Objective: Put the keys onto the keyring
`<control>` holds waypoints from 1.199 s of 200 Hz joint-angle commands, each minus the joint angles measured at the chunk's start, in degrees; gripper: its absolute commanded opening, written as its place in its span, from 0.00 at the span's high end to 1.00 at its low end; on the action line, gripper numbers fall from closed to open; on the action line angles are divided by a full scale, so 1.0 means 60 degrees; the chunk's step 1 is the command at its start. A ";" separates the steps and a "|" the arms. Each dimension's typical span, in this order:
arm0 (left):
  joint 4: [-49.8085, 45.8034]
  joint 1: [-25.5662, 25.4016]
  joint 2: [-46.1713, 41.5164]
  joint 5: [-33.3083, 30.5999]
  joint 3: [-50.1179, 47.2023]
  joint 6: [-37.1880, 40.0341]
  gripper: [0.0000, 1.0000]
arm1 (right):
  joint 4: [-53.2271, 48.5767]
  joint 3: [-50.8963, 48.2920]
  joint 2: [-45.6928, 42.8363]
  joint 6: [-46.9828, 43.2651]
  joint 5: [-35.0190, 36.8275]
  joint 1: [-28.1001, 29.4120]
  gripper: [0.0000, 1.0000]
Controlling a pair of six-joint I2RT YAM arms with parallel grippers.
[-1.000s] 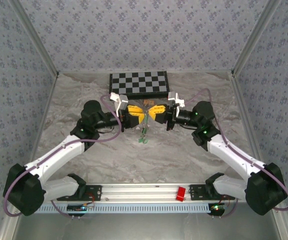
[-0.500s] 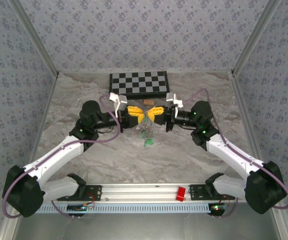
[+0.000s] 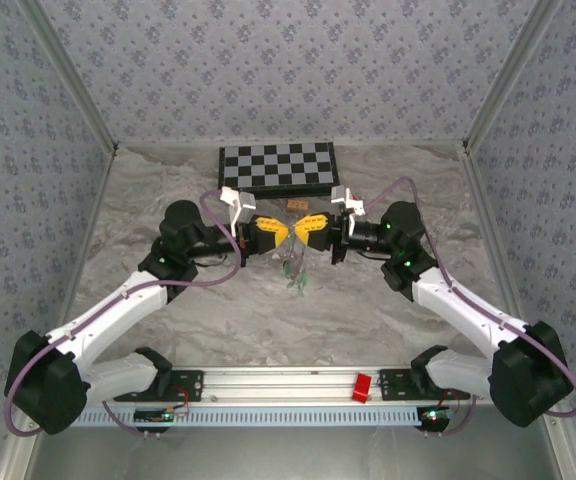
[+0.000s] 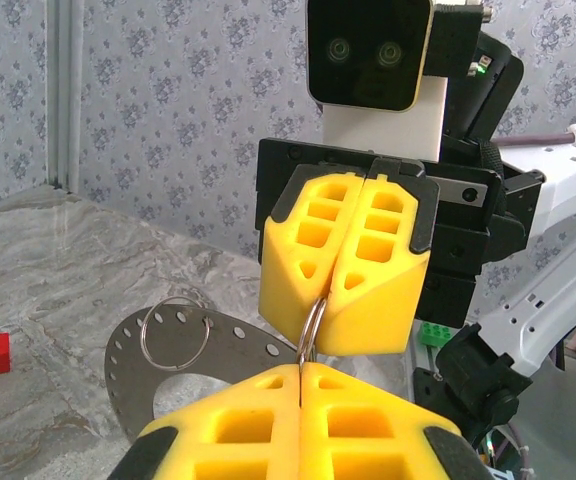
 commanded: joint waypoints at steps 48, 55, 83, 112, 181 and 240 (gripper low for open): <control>-0.0613 -0.0129 0.0338 0.0275 0.0469 0.0460 0.96 | 0.0774 0.0260 -0.0284 0.0161 0.0133 -0.0036 1.00; -0.0674 -0.0121 0.0366 0.0268 0.0475 0.0515 0.96 | 0.0810 0.0240 -0.0302 0.0183 0.0171 -0.0051 1.00; -0.0865 -0.0116 0.0421 0.0172 0.0520 0.0666 0.96 | 0.0856 0.0225 -0.0342 0.0212 0.0219 -0.0075 1.00; -0.0788 -0.0132 0.0558 0.0287 0.0583 0.0607 0.95 | 0.0914 0.0224 -0.0305 0.0272 0.0209 -0.0065 1.00; -0.0698 -0.0124 0.0135 0.0209 0.0564 0.0509 0.80 | 0.0636 0.0188 -0.0310 0.0184 0.0253 -0.0075 1.00; -0.0075 -0.0135 -0.0089 0.0132 0.0528 0.0262 0.75 | 0.0658 0.0208 -0.0240 0.0243 0.0151 0.0006 1.00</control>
